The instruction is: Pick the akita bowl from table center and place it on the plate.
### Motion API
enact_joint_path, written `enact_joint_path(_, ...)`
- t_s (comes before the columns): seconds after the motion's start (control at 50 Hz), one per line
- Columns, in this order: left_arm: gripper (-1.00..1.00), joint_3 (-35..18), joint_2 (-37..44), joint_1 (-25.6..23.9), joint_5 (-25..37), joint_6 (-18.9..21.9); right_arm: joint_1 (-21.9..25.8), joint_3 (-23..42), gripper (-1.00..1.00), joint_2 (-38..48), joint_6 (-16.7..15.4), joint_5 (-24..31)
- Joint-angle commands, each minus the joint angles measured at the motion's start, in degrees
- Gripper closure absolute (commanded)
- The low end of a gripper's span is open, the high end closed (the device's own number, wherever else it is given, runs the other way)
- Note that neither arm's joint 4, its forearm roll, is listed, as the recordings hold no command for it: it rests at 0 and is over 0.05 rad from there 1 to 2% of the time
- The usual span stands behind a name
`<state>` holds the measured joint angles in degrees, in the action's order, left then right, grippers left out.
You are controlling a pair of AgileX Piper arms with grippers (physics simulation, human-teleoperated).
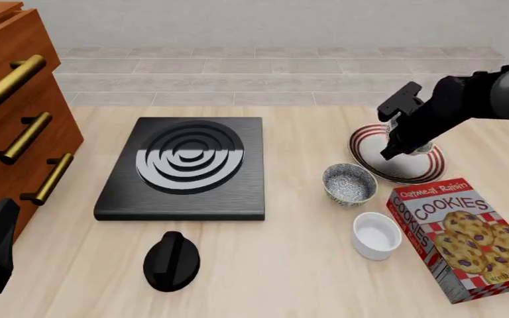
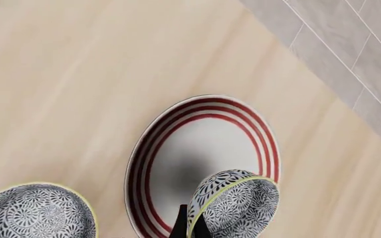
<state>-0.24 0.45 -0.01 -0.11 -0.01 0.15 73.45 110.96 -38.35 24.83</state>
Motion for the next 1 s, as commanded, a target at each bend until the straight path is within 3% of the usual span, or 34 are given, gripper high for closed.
enact_joint_path(0.02,-1.0,0.0,0.0,0.0,0.0,0.0,-0.1,-0.1,1.0,1.0,0.6,0.1)
enact_joint_path(0.6,-1.0,0.0,0.0,0.0,0.0,0.0,-0.4,-1.1,1.0,3.3,0.5,-2.1)
enact_joint_path(0.62,-1.0,0.0,0.0,0.0,0.0,0.0,-0.4,-1.0,-1.0,3.3,0.6,-1.8)
enact_joint_path(1.0,-1.0,0.0,0.0,0.0,0.0,0.0,-0.3,-0.9,-1.0,2.0,-0.8,-0.7)
